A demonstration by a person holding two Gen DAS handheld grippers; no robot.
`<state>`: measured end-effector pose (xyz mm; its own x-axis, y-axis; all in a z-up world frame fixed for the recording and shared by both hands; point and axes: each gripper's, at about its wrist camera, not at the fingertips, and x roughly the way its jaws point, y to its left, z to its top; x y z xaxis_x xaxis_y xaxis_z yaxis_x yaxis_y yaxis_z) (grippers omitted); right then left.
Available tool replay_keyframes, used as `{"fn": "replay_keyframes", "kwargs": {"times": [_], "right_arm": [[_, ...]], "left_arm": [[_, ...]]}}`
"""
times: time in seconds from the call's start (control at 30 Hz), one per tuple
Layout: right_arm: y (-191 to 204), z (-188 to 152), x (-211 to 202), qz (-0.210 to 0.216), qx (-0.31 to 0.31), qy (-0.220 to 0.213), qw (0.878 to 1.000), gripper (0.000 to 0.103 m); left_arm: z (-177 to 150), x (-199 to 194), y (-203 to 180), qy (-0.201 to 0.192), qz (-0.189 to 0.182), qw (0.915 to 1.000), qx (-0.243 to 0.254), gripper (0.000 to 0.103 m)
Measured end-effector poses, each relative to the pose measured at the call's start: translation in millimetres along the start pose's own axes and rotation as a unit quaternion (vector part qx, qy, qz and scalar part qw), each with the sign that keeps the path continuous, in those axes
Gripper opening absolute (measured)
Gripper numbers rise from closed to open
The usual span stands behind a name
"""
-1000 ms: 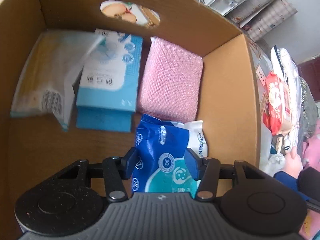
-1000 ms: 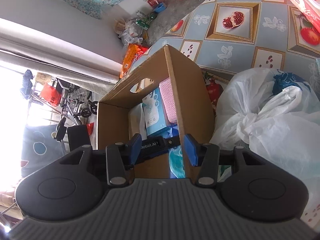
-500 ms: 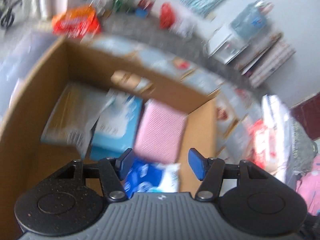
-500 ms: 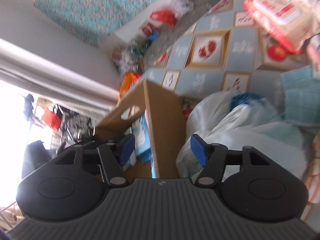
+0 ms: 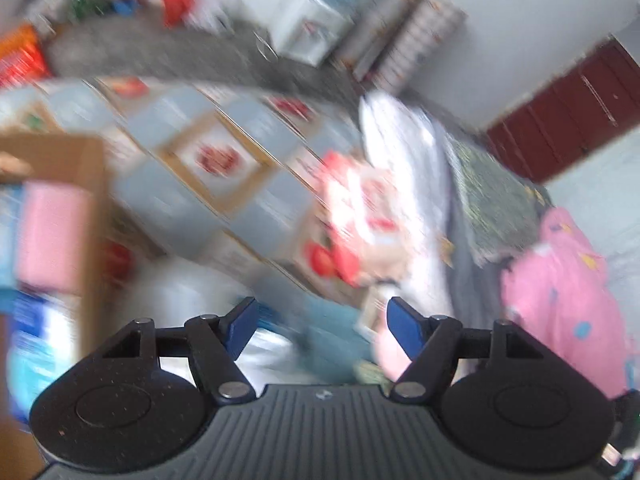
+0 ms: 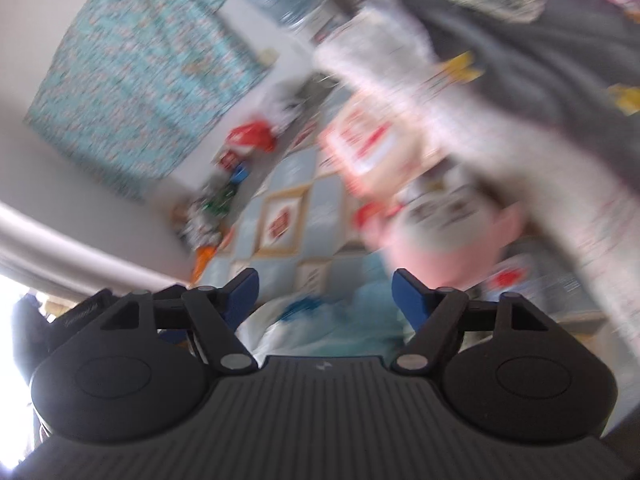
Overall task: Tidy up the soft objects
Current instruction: 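Reach the right tool to the pink plush bunny and grasp its head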
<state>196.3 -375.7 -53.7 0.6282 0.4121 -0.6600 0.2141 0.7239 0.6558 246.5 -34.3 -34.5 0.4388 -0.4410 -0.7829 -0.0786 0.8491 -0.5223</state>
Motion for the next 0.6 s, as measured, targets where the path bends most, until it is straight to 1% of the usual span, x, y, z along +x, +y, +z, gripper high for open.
{"fn": "replay_keyframes", "kwargs": {"times": [0.07, 0.13, 0.23, 0.3, 0.37, 0.47, 0.6], "right_arm": [[-23.9, 13.3, 3.4, -0.004, 0.021, 0.000, 1.000, 0.078], [-46.0, 23.6, 12.2, 0.002, 0.050, 0.007, 0.999, 0.079], [-77.1, 35.7, 32.6, 0.002, 0.101, 0.031, 0.994, 0.081], [-92.5, 40.9, 50.4, -0.012, 0.129, 0.052, 0.990, 0.081], [-101.2, 46.1, 66.4, -0.020, 0.136, 0.070, 0.988, 0.081], [-104.6, 49.5, 86.3, -0.014, 0.139, 0.090, 0.986, 0.081], [-105.9, 48.9, 106.8, -0.019, 0.147, 0.115, 0.982, 0.082]], "left_arm": [[-6.0, 28.3, -15.8, 0.036, -0.007, 0.9993, 0.002, 0.072], [-10.5, 55.6, -30.2, 0.069, -0.009, 0.9975, 0.007, 0.072], [-16.4, 88.6, -45.7, 0.108, -0.011, 0.9940, 0.009, 0.072], [-19.1, 105.0, -55.0, 0.129, -0.019, 0.9914, 0.014, 0.072], [-17.8, 119.6, -62.6, 0.144, -0.015, 0.9894, 0.012, 0.072], [-16.7, 143.0, -71.1, 0.163, -0.011, 0.9863, 0.020, 0.073], [-16.7, 162.3, -75.4, 0.178, -0.001, 0.9837, 0.026, 0.073]]}}
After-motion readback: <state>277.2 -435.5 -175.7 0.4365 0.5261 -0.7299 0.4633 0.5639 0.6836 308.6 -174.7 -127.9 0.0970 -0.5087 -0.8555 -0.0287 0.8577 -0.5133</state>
